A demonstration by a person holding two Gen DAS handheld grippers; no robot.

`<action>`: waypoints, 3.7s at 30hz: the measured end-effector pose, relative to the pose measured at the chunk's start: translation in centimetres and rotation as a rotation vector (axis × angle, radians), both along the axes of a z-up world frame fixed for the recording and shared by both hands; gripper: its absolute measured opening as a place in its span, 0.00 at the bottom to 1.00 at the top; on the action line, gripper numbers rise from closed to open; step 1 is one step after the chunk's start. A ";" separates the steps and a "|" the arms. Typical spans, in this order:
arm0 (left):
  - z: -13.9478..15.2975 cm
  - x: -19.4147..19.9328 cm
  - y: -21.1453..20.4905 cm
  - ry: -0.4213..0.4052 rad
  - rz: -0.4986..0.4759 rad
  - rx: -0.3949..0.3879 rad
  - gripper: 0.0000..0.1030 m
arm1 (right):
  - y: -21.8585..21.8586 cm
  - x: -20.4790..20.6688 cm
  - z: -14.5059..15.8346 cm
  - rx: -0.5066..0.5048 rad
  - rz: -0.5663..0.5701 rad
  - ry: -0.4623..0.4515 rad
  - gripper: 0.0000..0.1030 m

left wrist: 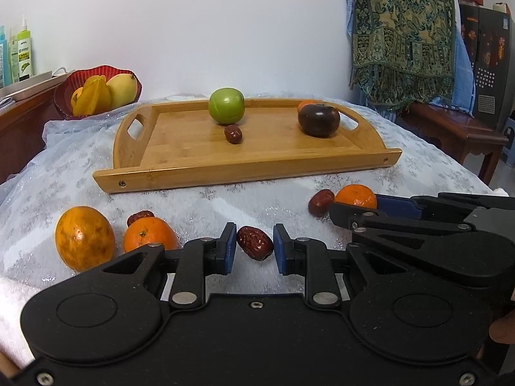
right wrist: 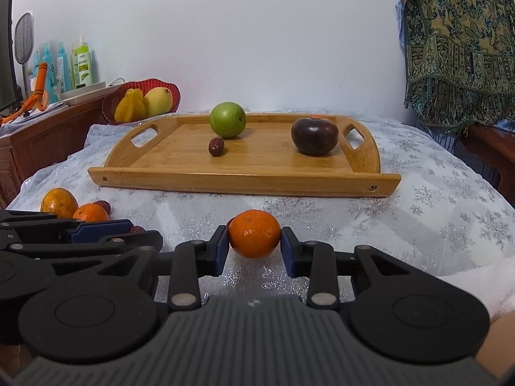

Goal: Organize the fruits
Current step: 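Carry the red date with the left tool while the right tool carries the mandarin onto the tray, then open both tools to release the red date and mandarin on the tray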

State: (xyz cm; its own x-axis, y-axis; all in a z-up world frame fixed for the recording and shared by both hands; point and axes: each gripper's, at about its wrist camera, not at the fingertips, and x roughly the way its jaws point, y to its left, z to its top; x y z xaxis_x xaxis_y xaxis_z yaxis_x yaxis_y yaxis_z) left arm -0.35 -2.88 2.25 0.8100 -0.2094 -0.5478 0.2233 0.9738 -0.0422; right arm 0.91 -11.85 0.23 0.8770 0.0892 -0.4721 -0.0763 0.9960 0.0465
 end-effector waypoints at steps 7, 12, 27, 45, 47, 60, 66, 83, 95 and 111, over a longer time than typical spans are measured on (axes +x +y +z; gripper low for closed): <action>0.7 0.9 0.1 -0.011 0.009 -0.009 0.23 | -0.3 0.1 0.6 0.027 -0.010 -0.029 0.37; 1.2 1.6 0.5 -0.023 0.029 -0.016 0.23 | -0.5 0.3 0.8 0.049 -0.018 -0.037 0.37; 3.3 6.0 1.3 -0.039 0.056 -0.035 0.22 | -1.0 3.1 2.4 0.054 -0.032 -0.070 0.37; 3.1 15.8 0.8 0.069 0.043 -0.119 0.22 | -3.8 10.3 3.1 0.066 -0.186 -0.006 0.38; 2.8 16.4 0.3 0.082 0.038 -0.122 0.22 | -4.0 11.0 2.9 0.065 -0.198 0.011 0.38; 1.3 17.6 -0.5 0.119 0.046 -0.110 0.23 | -4.0 13.1 1.7 0.032 -0.223 0.076 0.38; 0.6 17.9 -0.6 0.135 0.047 -0.104 0.23 | -4.1 13.6 1.2 0.025 -0.213 0.102 0.38; 0.5 17.4 -0.9 0.118 0.017 -0.069 0.23 | -4.0 12.9 0.8 -0.047 -0.144 0.087 0.46; 1.0 16.7 -0.7 0.114 -0.002 -0.085 0.39 | -4.3 10.6 1.6 -0.055 -0.152 0.012 0.72; 2.4 11.2 1.3 0.033 -0.023 -0.040 0.73 | -3.4 5.3 2.2 -0.023 -0.162 -0.142 0.88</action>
